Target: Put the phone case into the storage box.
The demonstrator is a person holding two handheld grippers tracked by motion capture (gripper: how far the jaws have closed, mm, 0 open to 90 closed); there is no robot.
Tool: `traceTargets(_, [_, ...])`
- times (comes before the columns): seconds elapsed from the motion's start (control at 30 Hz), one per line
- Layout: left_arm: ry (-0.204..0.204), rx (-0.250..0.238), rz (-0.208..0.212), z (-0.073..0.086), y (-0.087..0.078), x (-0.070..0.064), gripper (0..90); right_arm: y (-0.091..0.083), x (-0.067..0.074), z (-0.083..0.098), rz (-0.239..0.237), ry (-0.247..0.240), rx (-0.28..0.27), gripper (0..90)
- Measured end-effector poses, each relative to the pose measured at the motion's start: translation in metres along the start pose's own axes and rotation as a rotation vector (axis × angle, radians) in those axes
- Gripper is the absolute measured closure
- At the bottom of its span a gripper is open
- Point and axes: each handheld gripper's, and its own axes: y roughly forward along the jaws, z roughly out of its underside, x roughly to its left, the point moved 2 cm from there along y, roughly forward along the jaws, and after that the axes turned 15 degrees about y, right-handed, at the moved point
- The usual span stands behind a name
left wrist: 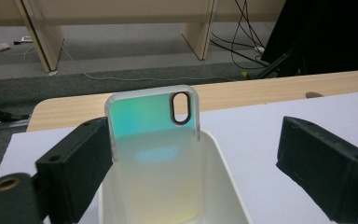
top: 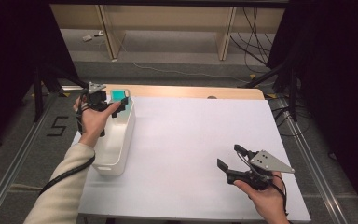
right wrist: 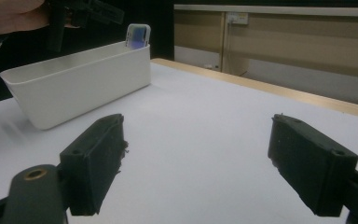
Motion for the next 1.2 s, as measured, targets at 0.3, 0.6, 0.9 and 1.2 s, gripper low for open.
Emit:
traceTargets(0.3, [0.013,-0.007,0.009,0.006,-0.015,0.001,1.6,0.0,-0.001,0.0,0.008,0.004,0.009,19.5])
traceTargets(0.6, [0.022,-0.063,0.025,0.016,-0.031,-0.005,0.1,-0.001,0.0,0.0,0.003,0.009,0.008,19.5])
traceTargets(0.9, [0.027,-0.072,0.05,0.023,-0.042,-0.01,0.1,0.0,0.0,0.0,0.004,-0.001,0.005,19.3])
traceTargets(1.2, [0.061,-0.114,0.053,0.02,-0.059,-0.015,0.3,0.001,0.0,0.0,-0.008,0.008,-0.01,19.3])
